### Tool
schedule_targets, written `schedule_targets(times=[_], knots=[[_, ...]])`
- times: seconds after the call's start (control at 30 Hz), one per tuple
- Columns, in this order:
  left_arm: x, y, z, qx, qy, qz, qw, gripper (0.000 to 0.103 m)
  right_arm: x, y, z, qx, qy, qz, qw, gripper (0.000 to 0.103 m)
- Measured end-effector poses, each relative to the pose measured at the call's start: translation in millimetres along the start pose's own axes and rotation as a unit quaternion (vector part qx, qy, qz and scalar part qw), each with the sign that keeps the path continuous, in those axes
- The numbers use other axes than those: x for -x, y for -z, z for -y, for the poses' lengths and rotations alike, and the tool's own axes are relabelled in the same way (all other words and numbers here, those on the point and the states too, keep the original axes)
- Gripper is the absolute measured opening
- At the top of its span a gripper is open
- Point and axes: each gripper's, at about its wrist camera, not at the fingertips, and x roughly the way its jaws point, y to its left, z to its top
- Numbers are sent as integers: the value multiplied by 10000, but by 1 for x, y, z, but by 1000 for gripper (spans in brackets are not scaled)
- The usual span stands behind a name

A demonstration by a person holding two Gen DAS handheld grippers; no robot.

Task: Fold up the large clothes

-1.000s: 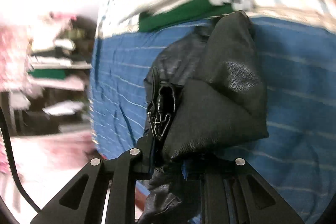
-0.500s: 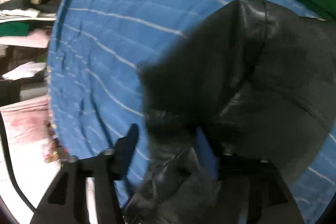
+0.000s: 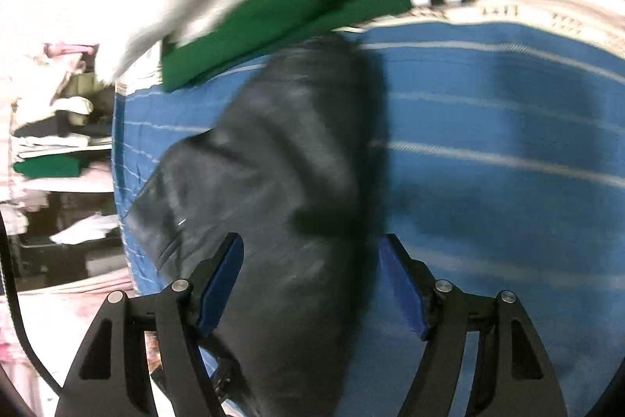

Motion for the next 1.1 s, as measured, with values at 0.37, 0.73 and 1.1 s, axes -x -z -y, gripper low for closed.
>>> schedule_targets(times=[0.37,0.73,1.1], knots=[[-5,-1,19,-369,-341,171,9986,102,-66,-32,-1,636,-1048,-204,9922,25],[61,-32,40,-565,-81,510,9971,102,105,121,132,-1703,-599,1324,9746,17],[0,3,20,87,-434,-481,9979,102,178,270,252,-3197,353,1446,9357,72]])
